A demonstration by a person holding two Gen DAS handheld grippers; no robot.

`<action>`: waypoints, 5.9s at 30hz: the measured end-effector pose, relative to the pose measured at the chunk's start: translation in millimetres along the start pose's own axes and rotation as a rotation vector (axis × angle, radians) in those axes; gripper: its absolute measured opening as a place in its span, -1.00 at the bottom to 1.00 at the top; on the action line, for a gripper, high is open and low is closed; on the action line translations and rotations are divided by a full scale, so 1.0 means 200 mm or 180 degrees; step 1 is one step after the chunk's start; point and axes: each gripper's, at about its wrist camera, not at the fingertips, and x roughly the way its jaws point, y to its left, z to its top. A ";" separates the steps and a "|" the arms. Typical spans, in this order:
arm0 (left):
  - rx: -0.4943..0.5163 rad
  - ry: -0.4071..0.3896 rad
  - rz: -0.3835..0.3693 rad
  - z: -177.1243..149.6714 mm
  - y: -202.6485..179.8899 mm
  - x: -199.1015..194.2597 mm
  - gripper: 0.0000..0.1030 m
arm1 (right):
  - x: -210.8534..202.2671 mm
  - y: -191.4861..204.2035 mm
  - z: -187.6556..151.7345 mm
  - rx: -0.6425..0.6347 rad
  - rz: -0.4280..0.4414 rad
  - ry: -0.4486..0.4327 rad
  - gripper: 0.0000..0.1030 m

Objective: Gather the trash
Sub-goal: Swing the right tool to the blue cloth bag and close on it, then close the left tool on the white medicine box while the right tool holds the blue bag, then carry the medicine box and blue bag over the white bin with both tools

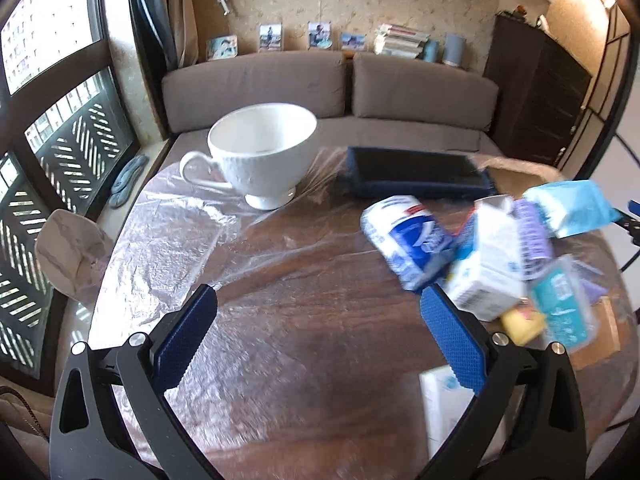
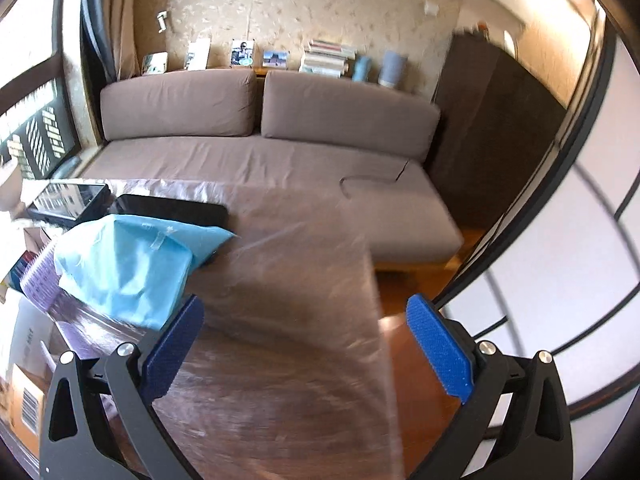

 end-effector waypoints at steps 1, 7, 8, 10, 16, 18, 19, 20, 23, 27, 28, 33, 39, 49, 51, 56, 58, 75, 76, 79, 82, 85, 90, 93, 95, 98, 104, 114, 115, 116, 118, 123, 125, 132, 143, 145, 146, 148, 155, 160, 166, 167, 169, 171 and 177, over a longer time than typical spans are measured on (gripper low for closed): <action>-0.0001 -0.0015 -0.0042 0.00 0.00 -0.02 0.98 | -0.03 -0.01 0.01 -0.0048 -0.0014 -0.0038 0.92; 0.0137 -0.0027 -0.0307 -0.04 -0.11 -0.15 0.98 | -0.23 0.04 0.07 -0.0369 0.0145 -0.0267 0.92; 0.0173 -0.0017 -0.0332 -0.05 -0.14 -0.16 0.98 | -0.25 0.09 0.08 -0.0528 0.0234 -0.0272 0.92; 0.0258 0.0035 -0.0381 -0.07 -0.20 -0.16 0.98 | -0.25 0.19 0.08 -0.0844 0.0275 -0.0310 0.92; 0.0447 0.0297 -0.0547 -0.16 -0.32 -0.09 0.98 | -0.11 0.49 0.07 -0.1764 0.0465 -0.0181 0.92; 0.0430 0.0364 -0.0635 -0.19 -0.34 -0.07 0.98 | -0.03 0.54 0.08 -0.1903 0.0607 -0.0062 0.92; 0.0425 0.0394 -0.0649 -0.20 -0.34 -0.06 0.98 | 0.00 0.55 0.09 -0.1934 0.0626 -0.0033 0.92; 0.0418 0.0404 -0.0647 -0.21 -0.34 -0.06 0.98 | 0.03 0.56 0.10 -0.1936 0.0719 0.0031 0.92; 0.0363 0.0471 -0.0695 -0.22 -0.33 -0.03 0.98 | 0.07 0.56 0.11 -0.1876 0.0837 0.0093 0.92; 0.0320 0.0535 -0.0770 -0.23 -0.34 0.00 0.98 | 0.17 0.58 0.16 -0.1817 0.1131 0.0308 0.92; 0.0321 0.0539 -0.0758 -0.24 -0.35 0.01 0.98 | 0.19 0.58 0.16 -0.1841 0.1121 0.0344 0.92; 0.0292 0.0562 -0.0740 -0.23 -0.36 0.01 0.98 | 0.23 0.63 0.16 -0.1861 0.1163 0.0430 0.92; 0.0311 0.0547 -0.0662 -0.24 -0.35 0.00 0.98 | 0.15 0.63 0.12 -0.1915 0.1251 0.0498 0.92; 0.0262 0.0573 -0.0652 -0.25 -0.34 0.03 0.98 | 0.18 0.53 0.08 -0.1109 0.1344 0.0779 0.92; 0.0300 0.0569 -0.0608 -0.25 -0.36 0.02 0.98 | 0.21 0.53 0.10 -0.0914 0.1361 0.0781 0.92; 0.0333 0.0563 -0.0561 -0.27 -0.37 0.02 0.98 | 0.25 0.57 0.10 -0.0812 0.1244 0.0720 0.92; 0.0320 0.0549 -0.0533 -0.28 -0.36 0.02 0.98 | 0.25 0.59 0.10 -0.0804 0.1200 0.0688 0.91; 0.0260 0.0516 -0.0528 -0.31 -0.35 -0.02 0.25 | 0.25 0.57 0.08 -0.0571 0.1147 0.0675 0.49; 0.0277 0.0518 -0.0518 -0.31 -0.35 -0.02 0.14 | 0.25 0.57 0.08 -0.0574 0.1140 0.0680 0.48; 0.0301 0.0536 -0.0552 -0.31 -0.36 -0.03 0.10 | 0.24 0.59 0.07 -0.0597 0.1145 0.0671 0.35; 0.0324 0.0527 -0.0545 -0.31 -0.37 -0.03 0.09 | 0.22 0.58 0.08 -0.0569 0.1145 0.0614 0.16; 0.0352 0.0513 -0.0551 -0.30 -0.38 -0.04 0.09 | 0.21 0.56 0.09 -0.0489 0.1175 0.0569 0.03; 0.0402 0.0485 -0.0534 -0.29 -0.40 -0.04 0.09 | 0.20 0.54 0.11 -0.0412 0.1130 0.0521 -0.01; 0.0387 0.0477 -0.0542 -0.28 -0.40 -0.04 0.09 | 0.19 0.53 0.10 -0.0355 0.1113 0.0495 -0.04; 0.0380 0.0479 -0.0554 -0.28 -0.40 -0.03 0.09 | 0.19 0.51 0.10 -0.0294 0.1101 0.0489 -0.06; 0.0383 0.0471 -0.0569 -0.27 -0.39 -0.02 0.09 | 0.16 0.47 0.11 -0.0173 0.1083 0.0431 -0.07; 0.0334 0.0474 -0.0602 -0.26 -0.37 -0.01 0.09 | 0.02 0.37 0.15 0.0036 0.1071 0.0194 -0.06; 0.0364 0.0420 -0.0599 -0.25 -0.36 -0.05 0.09 | -0.25 0.36 0.10 0.0142 0.1267 0.0006 -0.06; 0.0361 0.0418 -0.0598 -0.26 -0.36 -0.06 0.09 | -0.27 0.36 0.09 0.0151 0.1291 0.0005 -0.07; 0.0355 0.0416 -0.0597 -0.26 -0.36 -0.06 0.09 | -0.29 0.37 0.08 0.0158 0.1313 -0.0001 -0.07; 0.0345 0.0411 -0.0601 -0.26 -0.35 -0.07 0.09 | -0.34 0.38 0.06 0.0139 0.1359 -0.0008 -0.07; 0.0322 0.0379 -0.0617 -0.27 -0.35 -0.11 0.08 | -0.45 0.40 -0.01 0.0105 0.1446 0.0004 -0.07; 0.0305 0.0359 -0.0627 -0.27 -0.34 -0.13 0.05 | -0.49 0.41 -0.04 0.0104 0.1489 0.0019 -0.06; 0.0314 0.0295 -0.0644 -0.27 -0.34 -0.20 0.02 | -0.61 0.42 -0.16 0.0096 0.1599 0.0079 -0.06; 0.0350 0.0284 -0.0670 -0.30 -0.36 -0.24 0.01 | -0.69 0.44 -0.24 0.0072 0.1729 0.0148 -0.06; 0.0344 0.0278 -0.0678 -0.31 -0.36 -0.26 0.01 | -0.72 0.44 -0.26 0.0039 0.1752 0.0151 -0.07; 0.0339 0.0274 -0.0684 -0.31 -0.35 -0.27 0.01 | -0.73 0.44 -0.27 0.0032 0.1768 0.0153 -0.06; 0.0332 0.0267 -0.0689 -0.32 -0.35 -0.29 0.01 | -0.75 0.45 -0.28 0.0002 0.1808 0.0158 -0.06; 0.0303 0.0264 -0.0758 -0.38 -0.36 -0.38 0.01 | -0.81 0.51 -0.39 -0.0098 0.1912 0.0273 -0.06; 0.0330 0.0251 -0.0808 -0.42 -0.39 -0.45 0.01 | -0.84 0.52 -0.47 -0.0110 0.1968 0.0366 -0.06; 0.0331 0.0241 -0.0869 -0.47 -0.40 -0.53 0.01 | -0.86 0.52 -0.56 -0.0100 0.2036 0.0485 -0.06; 0.0337 0.0240 -0.0878 -0.48 -0.40 -0.55 0.01 | -0.87 0.52 -0.57 -0.0117 0.2038 0.0503 -0.06; 0.0355 0.0242 -0.0892 -0.49 -0.41 -0.56 0.01 | -0.87 0.52 -0.60 -0.0142 0.2043 0.0534 -0.06; 0.0370 0.0263 -0.0920 -0.52 -0.42 -0.58 0.01 | -0.88 0.53 -0.62 -0.0157 0.2057 0.0580 -0.06; 0.0362 0.0360 -0.1028 -0.59 -0.45 -0.62 0.01 | -0.89 0.54 -0.70 -0.0214 0.2111 0.0704 -0.06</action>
